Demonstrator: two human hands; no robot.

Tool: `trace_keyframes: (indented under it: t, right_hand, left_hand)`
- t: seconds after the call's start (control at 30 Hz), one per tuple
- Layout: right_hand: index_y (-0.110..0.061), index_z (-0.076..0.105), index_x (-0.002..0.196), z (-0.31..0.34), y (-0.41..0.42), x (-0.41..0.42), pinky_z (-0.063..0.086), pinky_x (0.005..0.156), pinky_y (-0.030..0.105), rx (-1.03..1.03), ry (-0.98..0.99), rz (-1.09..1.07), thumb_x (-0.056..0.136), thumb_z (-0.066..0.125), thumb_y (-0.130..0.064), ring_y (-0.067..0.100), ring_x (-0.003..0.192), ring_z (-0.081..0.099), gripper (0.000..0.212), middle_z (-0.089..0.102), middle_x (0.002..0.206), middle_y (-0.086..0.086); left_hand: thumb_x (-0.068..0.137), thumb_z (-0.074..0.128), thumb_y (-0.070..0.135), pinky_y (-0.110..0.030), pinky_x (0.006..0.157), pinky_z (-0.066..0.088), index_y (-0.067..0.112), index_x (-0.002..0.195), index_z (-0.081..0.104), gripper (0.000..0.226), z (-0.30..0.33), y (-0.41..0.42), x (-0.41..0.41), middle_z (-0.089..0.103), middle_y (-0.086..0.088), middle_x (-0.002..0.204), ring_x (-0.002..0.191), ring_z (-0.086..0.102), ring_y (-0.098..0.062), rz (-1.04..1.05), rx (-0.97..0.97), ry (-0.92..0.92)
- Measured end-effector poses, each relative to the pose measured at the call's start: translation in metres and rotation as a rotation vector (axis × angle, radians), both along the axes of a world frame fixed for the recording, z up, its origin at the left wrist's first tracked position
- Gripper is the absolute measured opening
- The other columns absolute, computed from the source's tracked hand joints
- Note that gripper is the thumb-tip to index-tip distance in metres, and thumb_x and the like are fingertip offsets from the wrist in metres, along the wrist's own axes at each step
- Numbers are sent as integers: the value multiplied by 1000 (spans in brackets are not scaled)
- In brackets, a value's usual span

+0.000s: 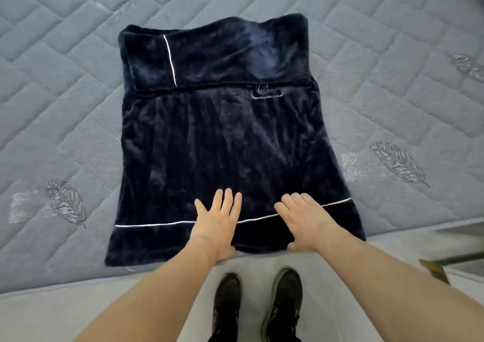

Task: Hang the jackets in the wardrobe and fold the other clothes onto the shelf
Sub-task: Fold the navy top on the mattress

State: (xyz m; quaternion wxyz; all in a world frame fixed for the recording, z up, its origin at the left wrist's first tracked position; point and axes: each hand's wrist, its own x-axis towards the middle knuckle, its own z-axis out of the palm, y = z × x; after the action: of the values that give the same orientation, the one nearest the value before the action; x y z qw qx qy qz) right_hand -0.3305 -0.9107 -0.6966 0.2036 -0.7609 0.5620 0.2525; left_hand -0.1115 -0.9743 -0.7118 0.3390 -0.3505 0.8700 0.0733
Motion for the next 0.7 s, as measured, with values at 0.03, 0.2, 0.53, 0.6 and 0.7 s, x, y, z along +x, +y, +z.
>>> trace_keyframes:
  t: [0.03, 0.2, 0.53, 0.6, 0.7]
  right_hand:
    - [-16, 38, 123, 1, 1, 2, 35, 91, 38, -11, 15, -3, 70, 66, -51, 25, 101, 40, 69, 38, 112, 3]
    - [-18, 41, 113, 9, -10, 12, 36, 80, 35, -62, 42, -98, 82, 60, -23, 24, 100, 48, 37, 47, 111, 4]
    - [-19, 60, 118, 62, -93, -7, 50, 82, 39, 136, 172, -450, 85, 55, -8, 29, 103, 62, 35, 61, 115, 3]
    - [-17, 60, 121, 72, -106, -11, 51, 90, 47, 164, 195, -459, 85, 54, -6, 32, 106, 61, 37, 62, 119, 6]
    - [-15, 57, 126, 85, -129, -19, 49, 93, 51, 127, 217, -470, 86, 56, -7, 35, 117, 52, 41, 55, 126, 10]
  left_hand:
    - [84, 63, 48, -61, 100, 37, 7, 154, -8, 108, 3, -1, -3, 7, -19, 157, 143, 15, -40, -11, -30, 16]
    - [84, 58, 8, -32, 63, 39, 17, 113, 43, 34, 25, -37, -24, 51, -3, 109, 95, 50, -23, 192, -37, 178]
    - [88, 56, 13, -35, 68, 36, 20, 111, 47, 26, 70, -79, -8, 55, -3, 107, 96, 54, -25, 287, -244, -10]
    - [91, 51, 14, -37, 75, 40, 20, 114, 50, 24, 79, -96, 3, 54, -5, 112, 104, 52, -28, 372, -282, -44]
    - [93, 47, 15, -43, 86, 43, 20, 117, 58, 26, 96, -128, 15, 53, -7, 115, 109, 51, -32, 488, -311, -82]
